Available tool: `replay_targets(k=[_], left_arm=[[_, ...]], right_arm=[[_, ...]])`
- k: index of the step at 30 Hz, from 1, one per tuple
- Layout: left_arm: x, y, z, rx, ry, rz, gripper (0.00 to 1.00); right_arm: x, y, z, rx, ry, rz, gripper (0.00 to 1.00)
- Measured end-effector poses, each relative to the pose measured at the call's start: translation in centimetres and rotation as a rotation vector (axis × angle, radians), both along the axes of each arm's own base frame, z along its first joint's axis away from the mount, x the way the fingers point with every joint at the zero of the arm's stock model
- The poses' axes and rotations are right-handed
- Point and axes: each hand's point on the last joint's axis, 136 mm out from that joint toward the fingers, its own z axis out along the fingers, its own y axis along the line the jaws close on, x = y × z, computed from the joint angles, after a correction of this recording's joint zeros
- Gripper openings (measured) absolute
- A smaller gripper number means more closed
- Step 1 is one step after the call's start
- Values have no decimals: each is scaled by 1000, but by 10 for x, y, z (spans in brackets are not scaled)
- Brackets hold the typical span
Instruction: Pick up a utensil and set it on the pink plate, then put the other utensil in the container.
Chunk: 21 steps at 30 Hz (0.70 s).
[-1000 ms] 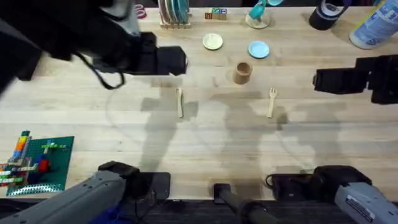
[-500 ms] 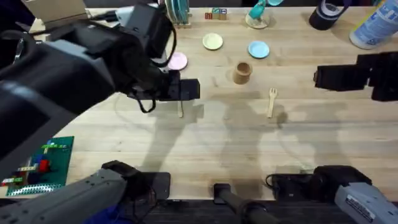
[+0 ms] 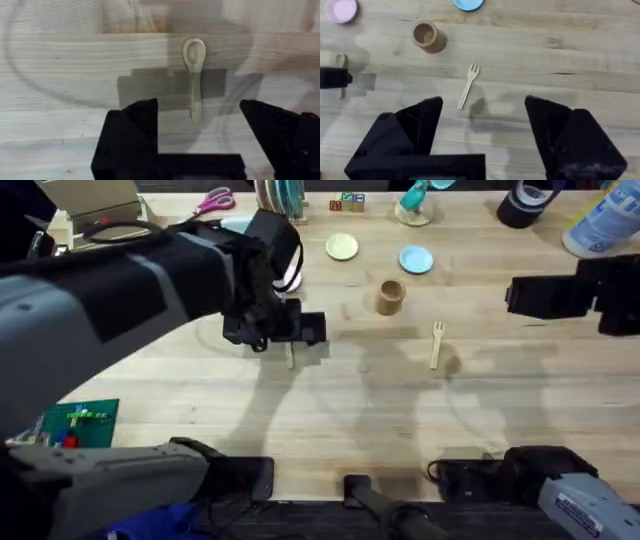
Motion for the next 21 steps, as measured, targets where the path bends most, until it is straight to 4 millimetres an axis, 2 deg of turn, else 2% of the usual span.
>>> replay_targets(k=[8,13,19,20,21], left_arm=[[6,1,-17,26,22,25,996],[10,1,-20,31,14,33,996],[11,4,-20,47,10,36,874],[11,4,-20,48,7,37,839],[13,4,-20,46,3,39,758]], right_arm=[[0,0,0,-2,-1,2,998],[0,0,0,-2,-2,2,998],[1,0,0,-2,-3,2,998],[1,0,0,-2,-3,2,998],[1,0,0,-2,-3,2,998]])
